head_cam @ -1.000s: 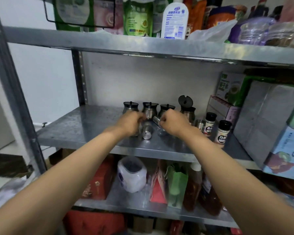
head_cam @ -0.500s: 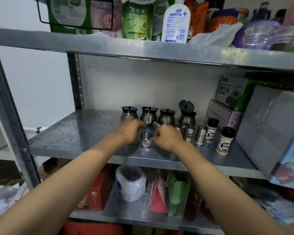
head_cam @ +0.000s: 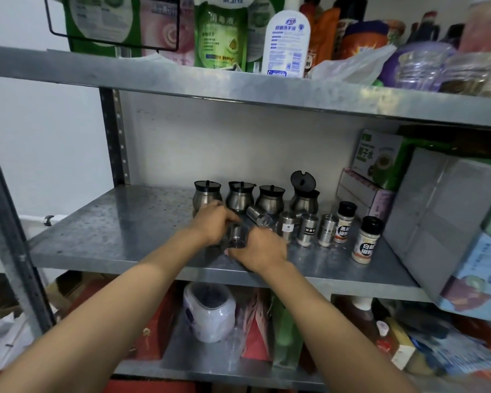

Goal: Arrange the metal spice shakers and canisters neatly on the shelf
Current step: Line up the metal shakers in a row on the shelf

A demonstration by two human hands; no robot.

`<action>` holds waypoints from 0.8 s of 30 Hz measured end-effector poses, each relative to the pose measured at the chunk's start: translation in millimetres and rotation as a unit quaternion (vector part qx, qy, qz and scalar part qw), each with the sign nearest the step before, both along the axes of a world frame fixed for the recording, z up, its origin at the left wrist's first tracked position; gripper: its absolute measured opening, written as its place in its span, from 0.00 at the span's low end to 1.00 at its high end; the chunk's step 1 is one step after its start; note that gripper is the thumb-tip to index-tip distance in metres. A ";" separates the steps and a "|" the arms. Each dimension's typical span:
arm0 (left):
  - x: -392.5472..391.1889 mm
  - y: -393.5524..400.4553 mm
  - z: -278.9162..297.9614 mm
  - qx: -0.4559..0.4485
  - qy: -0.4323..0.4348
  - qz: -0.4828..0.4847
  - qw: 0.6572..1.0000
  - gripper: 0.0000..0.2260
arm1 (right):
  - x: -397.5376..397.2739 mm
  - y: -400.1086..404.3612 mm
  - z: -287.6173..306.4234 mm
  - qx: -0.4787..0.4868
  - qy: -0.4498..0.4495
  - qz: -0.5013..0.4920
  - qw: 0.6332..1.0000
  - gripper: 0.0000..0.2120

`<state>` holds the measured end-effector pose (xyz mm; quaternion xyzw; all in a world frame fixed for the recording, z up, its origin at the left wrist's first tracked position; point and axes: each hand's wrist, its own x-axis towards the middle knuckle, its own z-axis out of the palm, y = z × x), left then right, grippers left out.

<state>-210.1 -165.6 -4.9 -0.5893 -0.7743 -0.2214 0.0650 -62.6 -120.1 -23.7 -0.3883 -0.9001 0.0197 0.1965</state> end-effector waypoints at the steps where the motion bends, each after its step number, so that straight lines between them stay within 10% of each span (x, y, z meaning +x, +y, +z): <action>1: 0.4 0.3 -1.1 0.001 0.001 -0.001 1.000 0.14 | -1.0 0.1 -2.0 0.005 0.001 -0.004 1.000 0.29; 24: -4.3 0.3 -0.2 -0.014 -0.066 -0.010 0.998 0.17 | -15.3 -8.6 6.8 0.055 0.032 -0.046 0.997 0.25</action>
